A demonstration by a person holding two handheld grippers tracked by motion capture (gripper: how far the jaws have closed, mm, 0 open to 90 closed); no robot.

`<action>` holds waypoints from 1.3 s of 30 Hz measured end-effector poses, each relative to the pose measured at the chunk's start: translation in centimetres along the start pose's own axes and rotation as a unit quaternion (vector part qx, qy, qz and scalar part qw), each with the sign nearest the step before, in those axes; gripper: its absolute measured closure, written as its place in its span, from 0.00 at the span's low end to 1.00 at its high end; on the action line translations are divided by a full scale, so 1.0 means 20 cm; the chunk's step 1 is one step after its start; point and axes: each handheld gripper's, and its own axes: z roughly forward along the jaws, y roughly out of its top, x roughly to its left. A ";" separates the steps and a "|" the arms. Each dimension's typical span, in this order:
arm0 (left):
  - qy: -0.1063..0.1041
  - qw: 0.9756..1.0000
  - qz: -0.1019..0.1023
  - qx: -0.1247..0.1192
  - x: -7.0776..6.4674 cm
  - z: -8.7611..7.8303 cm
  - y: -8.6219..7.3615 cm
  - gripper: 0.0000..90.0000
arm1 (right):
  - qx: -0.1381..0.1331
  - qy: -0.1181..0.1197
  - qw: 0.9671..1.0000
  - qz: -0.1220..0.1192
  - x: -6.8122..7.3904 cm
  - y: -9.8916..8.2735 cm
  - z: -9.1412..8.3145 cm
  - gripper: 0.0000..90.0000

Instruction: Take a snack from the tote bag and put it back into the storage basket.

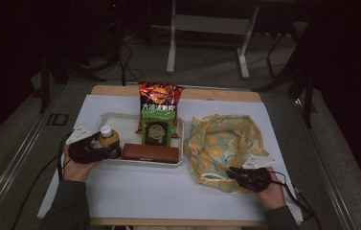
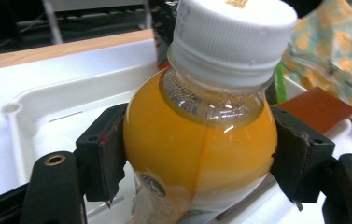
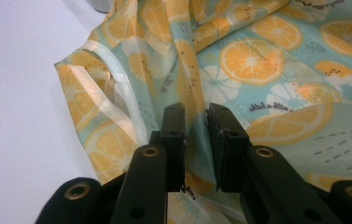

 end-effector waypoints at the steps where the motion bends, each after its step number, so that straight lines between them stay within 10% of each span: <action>1: 0.006 1.000 -0.001 0.000 -0.01 0.00 0.00 0.30 | 0.000 0.000 1.000 0.000 0.00 0.00 0.00 0.85; 17: 0.080 0.997 -0.018 0.011 -0.10 0.02 0.02 0.32 | 0.001 0.000 1.000 0.000 0.00 0.00 0.00 0.85; 31: -0.037 0.998 0.036 0.033 0.04 0.03 0.05 0.32 | 0.004 0.003 1.000 -0.002 0.00 0.00 0.01 0.84; 39: 0.000 1.000 0.001 0.021 0.02 0.03 0.03 0.23 | 0.004 0.003 1.000 -0.001 0.00 0.00 0.01 0.84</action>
